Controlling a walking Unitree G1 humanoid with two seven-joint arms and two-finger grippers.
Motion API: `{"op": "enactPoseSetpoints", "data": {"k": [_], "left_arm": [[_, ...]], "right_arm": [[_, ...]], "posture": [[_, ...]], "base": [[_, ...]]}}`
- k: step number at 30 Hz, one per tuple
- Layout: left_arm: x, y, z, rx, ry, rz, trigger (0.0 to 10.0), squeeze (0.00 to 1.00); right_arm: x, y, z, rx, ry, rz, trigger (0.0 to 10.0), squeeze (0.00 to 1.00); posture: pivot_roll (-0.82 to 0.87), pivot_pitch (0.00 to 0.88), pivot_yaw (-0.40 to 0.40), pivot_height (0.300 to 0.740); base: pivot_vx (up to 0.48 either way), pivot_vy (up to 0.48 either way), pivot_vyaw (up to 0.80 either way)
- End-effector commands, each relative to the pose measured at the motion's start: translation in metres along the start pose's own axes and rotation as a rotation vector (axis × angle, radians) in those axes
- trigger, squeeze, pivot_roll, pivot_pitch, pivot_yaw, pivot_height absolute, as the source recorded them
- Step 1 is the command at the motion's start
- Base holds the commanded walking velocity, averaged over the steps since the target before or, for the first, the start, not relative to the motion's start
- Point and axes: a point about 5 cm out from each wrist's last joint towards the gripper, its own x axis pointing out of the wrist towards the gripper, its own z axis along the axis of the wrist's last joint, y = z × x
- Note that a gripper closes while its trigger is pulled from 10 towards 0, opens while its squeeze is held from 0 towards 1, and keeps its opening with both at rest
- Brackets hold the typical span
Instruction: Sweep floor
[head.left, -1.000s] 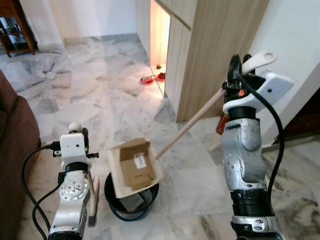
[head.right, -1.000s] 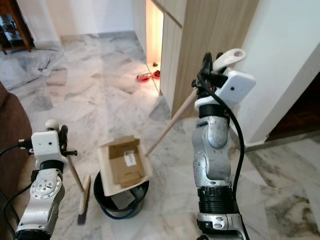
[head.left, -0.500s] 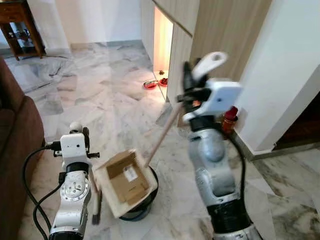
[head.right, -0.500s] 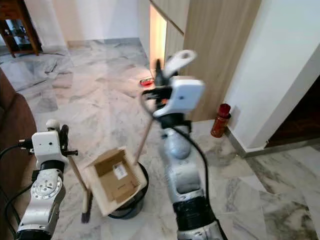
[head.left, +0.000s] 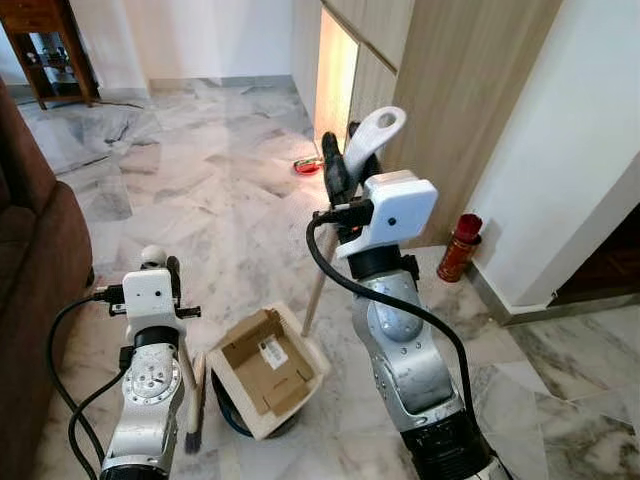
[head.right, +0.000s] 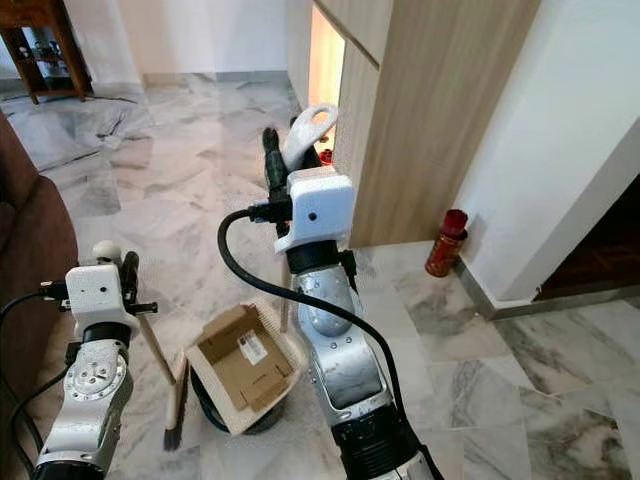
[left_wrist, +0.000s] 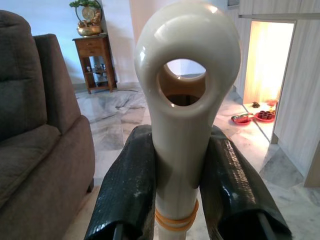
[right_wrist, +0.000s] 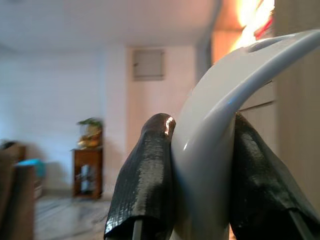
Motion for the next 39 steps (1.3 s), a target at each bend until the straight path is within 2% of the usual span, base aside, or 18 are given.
{"op": "enactPoseSetpoints", "data": {"k": [1, 4, 7, 14, 18, 26, 36, 38, 39], "left_arm": [[0.002, 0.000, 0.011, 0.010, -0.071, 0.004, 10.0, 0.00], [0.002, -0.003, 0.012, 0.008, -0.072, 0.001, 10.0, 0.00], [0.002, -0.004, 0.012, 0.010, -0.076, -0.008, 10.0, 0.00], [0.002, -0.003, 0.013, 0.016, -0.082, -0.010, 10.0, 0.00], [0.003, -0.003, 0.014, 0.019, -0.085, -0.010, 10.0, 0.00], [0.003, -0.001, 0.014, 0.021, -0.088, -0.009, 10.0, 0.00], [0.004, -0.003, 0.015, 0.017, -0.089, -0.012, 10.0, 0.00], [0.005, -0.003, 0.015, 0.016, -0.090, -0.010, 10.0, 0.00], [0.005, -0.003, 0.015, 0.016, -0.090, -0.010, 10.0, 0.00]], "right_arm": [[0.014, -0.002, 0.036, 0.027, -0.179, -0.074, 10.0, 0.00], [0.015, -0.008, 0.044, -0.027, -0.228, -0.095, 10.0, 0.00], [0.014, -0.008, 0.046, -0.033, -0.240, -0.107, 10.0, 0.00], [0.009, 0.012, 0.051, -0.041, -0.280, -0.022, 10.0, 0.00], [0.006, 0.017, 0.053, -0.041, -0.294, -0.001, 10.0, 0.00], [0.002, 0.022, 0.057, -0.136, -0.357, 0.009, 10.0, 0.00], [0.001, 0.026, 0.057, -0.147, -0.368, 0.021, 10.0, 0.00], [-0.001, 0.031, 0.060, -0.210, -0.416, 0.064, 10.0, 0.00], [-0.001, 0.031, 0.060, -0.210, -0.415, 0.063, 10.0, 0.00]], "posture": [[0.04, 0.000, -0.063, 0.740], [0.04, 0.000, -0.066, 0.740], [0.04, 0.000, -0.066, 0.740], [0.05, 0.000, -0.067, 0.740], [0.05, 0.000, -0.062, 0.740], [0.05, 0.000, -0.062, 0.740], [0.05, 0.000, -0.062, 0.740], [0.04, 0.000, -0.059, 0.740], [0.04, 0.000, -0.059, 0.740]], "base": [[0.000, 0.000, 0.00], [0.000, 0.000, 0.00], [0.000, 0.000, 0.00], [0.000, 0.000, 0.00], [0.000, 0.000, 0.00], [0.000, 0.000, 0.00], [0.000, 0.000, 0.00], [0.000, 0.000, 0.00], [0.000, 0.000, 0.00]]}}
